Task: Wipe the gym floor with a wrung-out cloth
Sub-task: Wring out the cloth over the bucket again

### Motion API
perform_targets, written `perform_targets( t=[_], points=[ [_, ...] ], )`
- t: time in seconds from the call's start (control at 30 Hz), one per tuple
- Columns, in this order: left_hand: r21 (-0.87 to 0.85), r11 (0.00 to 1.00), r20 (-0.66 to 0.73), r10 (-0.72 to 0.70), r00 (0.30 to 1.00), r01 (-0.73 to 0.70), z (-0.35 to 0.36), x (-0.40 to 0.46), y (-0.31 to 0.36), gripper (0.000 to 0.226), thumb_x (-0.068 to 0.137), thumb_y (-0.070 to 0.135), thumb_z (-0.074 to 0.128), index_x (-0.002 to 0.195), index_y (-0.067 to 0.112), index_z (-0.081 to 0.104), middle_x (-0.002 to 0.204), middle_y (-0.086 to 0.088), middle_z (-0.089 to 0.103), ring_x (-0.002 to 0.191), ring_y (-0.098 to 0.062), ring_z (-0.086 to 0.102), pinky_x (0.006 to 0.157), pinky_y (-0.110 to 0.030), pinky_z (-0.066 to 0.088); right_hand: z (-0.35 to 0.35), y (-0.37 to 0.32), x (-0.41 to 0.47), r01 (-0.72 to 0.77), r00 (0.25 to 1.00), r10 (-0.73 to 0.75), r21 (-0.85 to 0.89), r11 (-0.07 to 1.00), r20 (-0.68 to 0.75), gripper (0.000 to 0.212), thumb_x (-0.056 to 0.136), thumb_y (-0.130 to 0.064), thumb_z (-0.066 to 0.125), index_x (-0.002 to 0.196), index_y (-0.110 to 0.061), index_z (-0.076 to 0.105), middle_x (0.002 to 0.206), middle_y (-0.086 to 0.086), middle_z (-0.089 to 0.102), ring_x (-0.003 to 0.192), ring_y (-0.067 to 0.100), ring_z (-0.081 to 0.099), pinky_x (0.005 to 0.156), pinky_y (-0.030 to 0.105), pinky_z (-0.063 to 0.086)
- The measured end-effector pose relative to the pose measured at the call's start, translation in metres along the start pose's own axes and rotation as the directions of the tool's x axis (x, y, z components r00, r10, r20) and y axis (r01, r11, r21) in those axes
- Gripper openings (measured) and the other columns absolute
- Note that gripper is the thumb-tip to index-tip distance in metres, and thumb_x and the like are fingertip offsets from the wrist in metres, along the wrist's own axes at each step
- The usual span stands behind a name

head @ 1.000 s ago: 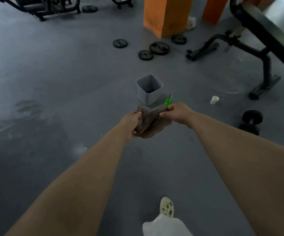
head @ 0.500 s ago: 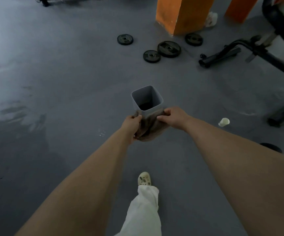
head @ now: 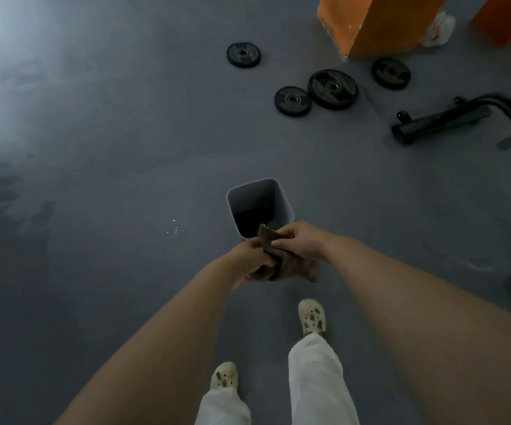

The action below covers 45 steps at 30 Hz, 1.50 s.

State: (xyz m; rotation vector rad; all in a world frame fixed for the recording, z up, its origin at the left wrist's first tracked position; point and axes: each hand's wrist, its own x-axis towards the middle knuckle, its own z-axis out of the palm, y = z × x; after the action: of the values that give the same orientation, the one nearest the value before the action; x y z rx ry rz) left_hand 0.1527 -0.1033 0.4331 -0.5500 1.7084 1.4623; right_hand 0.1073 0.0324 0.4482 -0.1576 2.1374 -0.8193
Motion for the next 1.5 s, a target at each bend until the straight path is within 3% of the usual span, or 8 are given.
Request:
perform_targets(
  t=[0.23,0.47,0.7,0.8,0.97,1.2,1.4,1.5],
  points=[
    [-0.024,0.997,-0.370,0.057,0.927,-0.070,-0.001,0.118,0.032,0.020,0.086,0.013,0.067,0.104,0.003,0.066,0.069,0.004,0.055,0.062,-0.005,0.050,0.043,-0.005,0.036,-0.073,0.025,0.123,0.056,0.981,-0.028,-0.141,0.988,0.189,0.005,0.090,-0.025,0.063,0.091,-0.020,0.062,0.075,-0.007,0.057,0.082,0.013,0.054,0.068,0.021,0.042],
    [0.120,0.992,-0.476,0.013,0.879,0.050,-0.021,0.235,0.030,0.011,0.082,0.015,0.070,0.075,0.015,0.061,0.063,0.007,0.049,0.063,-0.008,0.049,0.054,-0.019,0.037,-0.099,0.068,0.245,0.117,0.920,0.115,-0.543,0.832,0.375,0.029,0.071,-0.013,0.078,0.084,-0.025,0.055,0.096,0.001,0.059,0.091,0.020,0.060,0.070,0.029,0.052],
    [0.083,0.996,-0.565,0.023,0.825,0.029,-0.048,0.321,0.005,0.007,0.086,0.013,0.067,0.092,0.010,0.065,0.070,0.001,0.057,0.076,-0.020,0.057,0.075,-0.031,0.050,-0.083,0.099,0.332,0.209,0.944,-0.038,-0.506,0.837,0.328,0.025,0.077,-0.007,0.066,0.090,-0.025,0.053,0.086,-0.003,0.056,0.085,0.016,0.054,0.056,0.019,0.037],
    [0.084,0.996,-0.604,0.034,0.797,0.022,-0.053,0.351,-0.011,0.015,0.088,0.013,0.064,0.102,0.008,0.066,0.088,-0.003,0.061,0.087,-0.018,0.056,0.077,-0.026,0.043,-0.073,0.110,0.360,0.246,0.947,-0.095,-0.503,0.829,0.307,0.023,0.081,-0.009,0.062,0.095,-0.025,0.054,0.088,-0.004,0.055,0.087,0.016,0.052,0.068,0.021,0.036],
    [0.021,0.999,-0.582,-0.022,0.813,0.042,-0.039,0.386,-0.051,0.021,0.091,0.011,0.061,0.111,0.007,0.064,0.095,-0.003,0.060,0.090,-0.015,0.053,0.077,-0.023,0.039,-0.043,0.147,0.385,0.224,0.948,-0.065,-0.510,0.831,0.310,0.028,0.083,-0.003,0.060,0.105,-0.020,0.060,0.091,-0.002,0.053,0.087,0.016,0.049,0.070,0.023,0.035],
    [0.100,0.988,-0.501,-0.054,0.864,0.119,-0.009,0.404,-0.116,0.020,0.092,0.009,0.058,0.111,0.004,0.064,0.092,-0.008,0.059,0.084,-0.014,0.050,0.056,-0.013,0.035,0.014,0.216,0.387,0.170,0.951,-0.015,-0.480,0.860,0.310,0.023,0.084,-0.001,0.056,0.084,-0.023,0.056,0.078,-0.004,0.054,0.080,0.017,0.050,0.061,0.020,0.034],
    [0.192,0.967,-0.455,-0.062,0.889,0.166,0.008,0.401,-0.143,0.017,0.093,0.002,0.049,0.104,0.005,0.062,0.099,-0.016,0.059,0.095,-0.026,0.056,0.061,-0.022,0.033,0.039,0.245,0.383,0.143,0.936,0.046,-0.497,0.856,0.349,0.034,0.082,0.007,0.053,0.107,-0.012,0.065,0.092,-0.001,0.053,0.094,0.021,0.054,0.069,0.021,0.033],
    [0.301,0.928,-0.407,-0.084,0.910,0.221,0.009,0.397,-0.143,0.039,0.093,-0.002,0.044,0.129,0.008,0.054,0.131,-0.013,0.054,0.122,-0.029,0.049,0.086,-0.024,0.037,0.042,0.244,0.384,0.136,0.922,0.089,-0.530,0.837,0.378,0.031,0.083,0.005,0.052,0.106,-0.009,0.065,0.100,0.005,0.060,0.096,0.024,0.057,0.069,0.024,0.041]
  ],
)
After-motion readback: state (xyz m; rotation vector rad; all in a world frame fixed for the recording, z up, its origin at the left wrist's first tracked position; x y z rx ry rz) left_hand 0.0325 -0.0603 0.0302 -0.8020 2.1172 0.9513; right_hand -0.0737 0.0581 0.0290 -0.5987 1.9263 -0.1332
